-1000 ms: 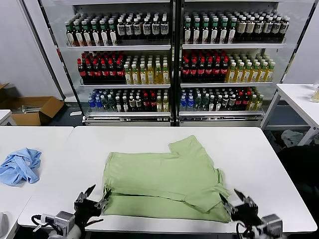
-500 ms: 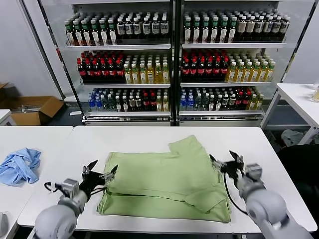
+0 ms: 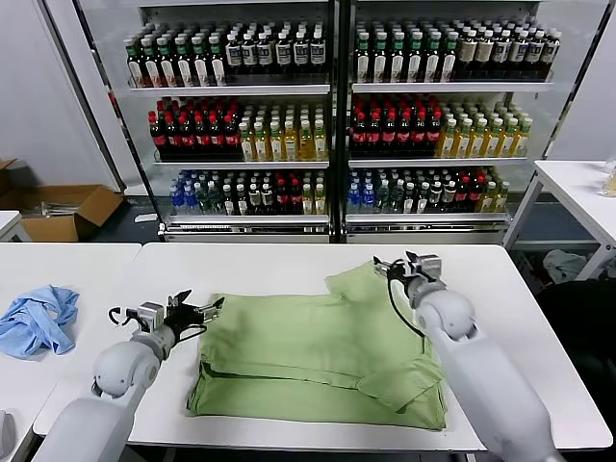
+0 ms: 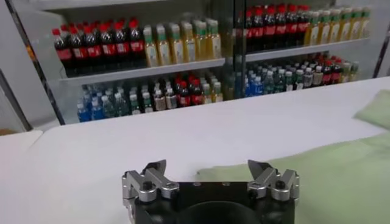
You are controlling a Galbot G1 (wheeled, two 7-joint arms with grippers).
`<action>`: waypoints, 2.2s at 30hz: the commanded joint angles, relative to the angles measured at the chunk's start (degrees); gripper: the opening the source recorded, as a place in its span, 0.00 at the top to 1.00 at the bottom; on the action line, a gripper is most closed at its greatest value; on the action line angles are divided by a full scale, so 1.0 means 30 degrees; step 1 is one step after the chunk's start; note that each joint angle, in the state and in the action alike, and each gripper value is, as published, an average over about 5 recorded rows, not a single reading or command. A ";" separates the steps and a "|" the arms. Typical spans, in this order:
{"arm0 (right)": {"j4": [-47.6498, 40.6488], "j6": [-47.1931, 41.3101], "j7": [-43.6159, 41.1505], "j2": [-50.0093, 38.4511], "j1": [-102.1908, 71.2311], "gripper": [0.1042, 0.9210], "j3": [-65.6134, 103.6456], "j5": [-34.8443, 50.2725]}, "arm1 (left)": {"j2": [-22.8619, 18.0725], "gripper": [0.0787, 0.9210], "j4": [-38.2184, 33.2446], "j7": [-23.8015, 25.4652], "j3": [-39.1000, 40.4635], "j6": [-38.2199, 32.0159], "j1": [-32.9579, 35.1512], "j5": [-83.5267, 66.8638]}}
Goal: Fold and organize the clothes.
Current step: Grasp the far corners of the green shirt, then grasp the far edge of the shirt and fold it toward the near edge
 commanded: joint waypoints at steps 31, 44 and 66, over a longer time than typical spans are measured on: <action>-0.7248 0.0977 0.0216 0.3074 0.2398 0.27 -0.1166 -0.1391 | -0.0395 0.16 0.5213 0.3402 0.0822 -0.0978 -0.2692 0.0633; -0.6869 0.0934 0.0199 0.2992 0.2067 0.73 -0.1160 -0.1226 | -0.0456 0.60 0.4948 0.3626 0.0588 -0.1101 -0.2179 0.0640; 0.4975 -0.0837 0.1072 -0.0381 -0.2485 1.00 0.0006 0.3031 | 0.0508 0.99 0.0439 0.2693 -0.0585 -0.2985 0.0691 -0.3364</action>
